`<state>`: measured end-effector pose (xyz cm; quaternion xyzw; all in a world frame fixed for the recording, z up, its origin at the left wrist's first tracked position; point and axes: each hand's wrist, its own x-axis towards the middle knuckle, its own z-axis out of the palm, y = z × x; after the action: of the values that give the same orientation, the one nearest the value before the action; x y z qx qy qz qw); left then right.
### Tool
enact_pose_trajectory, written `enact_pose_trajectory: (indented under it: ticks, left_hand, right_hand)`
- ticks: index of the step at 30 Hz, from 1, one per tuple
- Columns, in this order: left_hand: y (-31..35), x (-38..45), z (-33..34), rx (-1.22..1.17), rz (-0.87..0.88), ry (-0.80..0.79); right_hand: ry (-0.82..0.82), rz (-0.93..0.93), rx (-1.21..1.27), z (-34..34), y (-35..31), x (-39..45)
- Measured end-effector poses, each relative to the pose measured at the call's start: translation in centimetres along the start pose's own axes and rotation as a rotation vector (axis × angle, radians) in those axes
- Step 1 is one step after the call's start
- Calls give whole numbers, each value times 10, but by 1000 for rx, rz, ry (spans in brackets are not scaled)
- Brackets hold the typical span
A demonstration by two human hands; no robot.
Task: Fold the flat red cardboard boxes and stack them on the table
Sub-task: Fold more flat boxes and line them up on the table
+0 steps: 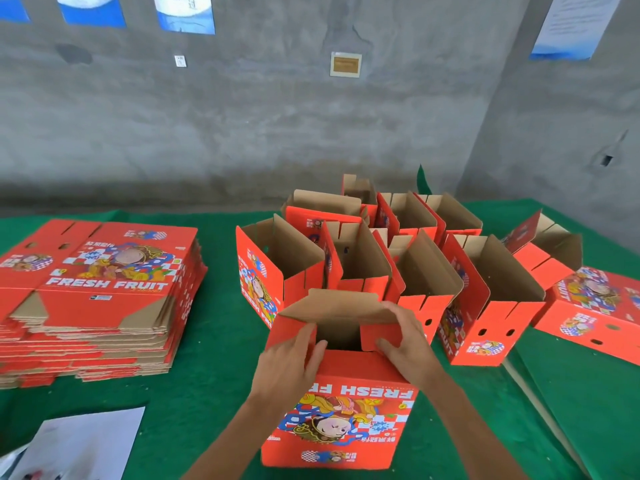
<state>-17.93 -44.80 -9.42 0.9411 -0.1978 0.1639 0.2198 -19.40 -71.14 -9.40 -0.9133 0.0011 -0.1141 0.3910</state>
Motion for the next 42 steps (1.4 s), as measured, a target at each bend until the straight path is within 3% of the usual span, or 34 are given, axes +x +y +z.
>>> enact_pose_trajectory:
  ticks: [2, 4, 6, 10, 13, 15, 18, 20, 21, 24, 27, 32, 37, 39, 42]
  left_hand:
    - [-2, 1, -1, -192, -76, 44]
    - [1, 7, -5, -445, -264, 109]
    - [0, 14, -6, -326, -351, 91]
    - [2, 21, -5, -29, -365, -338]
    - [10, 25, 1, 106, -423, -408]
    - [14, 29, 3, 157, -432, -424]
    - [4, 30, 1, 109, -367, -378]
    - [-6, 32, -2, 77, -362, -387]
    - [-9, 33, -4, 73, -366, -404]
    - [-24, 33, -11, 41, -400, -408]
    - [-44, 22, -17, -18, -427, -371]
    - [-72, -2, -32, -124, -507, -286]
    - [-97, -26, -50, -307, -612, -157]
    - [-106, -38, -59, -416, -668, -39]
    - [-118, -52, -72, -638, -743, 201]
  right_hand:
    - [55, -52, 75, 0, 3, -4]
    - [59, -16, 149, 3, 2, -6]
    - [1, 67, 120, 5, -2, -6]
    - [-109, 120, -199, 8, -5, -7]
    - [-96, 90, -490, 10, -13, -9]
    - [-118, 115, -525, 11, -16, -8]
    - [-11, 227, -250, 6, -20, -2]
    - [165, 422, 24, 2, -19, 5]
    - [168, 549, 110, -2, -17, 6]
    - [-171, 866, 207, -10, -13, -5]
    - [-406, 960, 136, -9, -19, -15]
    - [-505, 928, 146, 0, -43, -1]
    - [-647, 919, 343, 7, -71, 5]
    - [-667, 845, 431, 8, -85, 6]
    - [-588, 545, 354, 10, -114, 10]
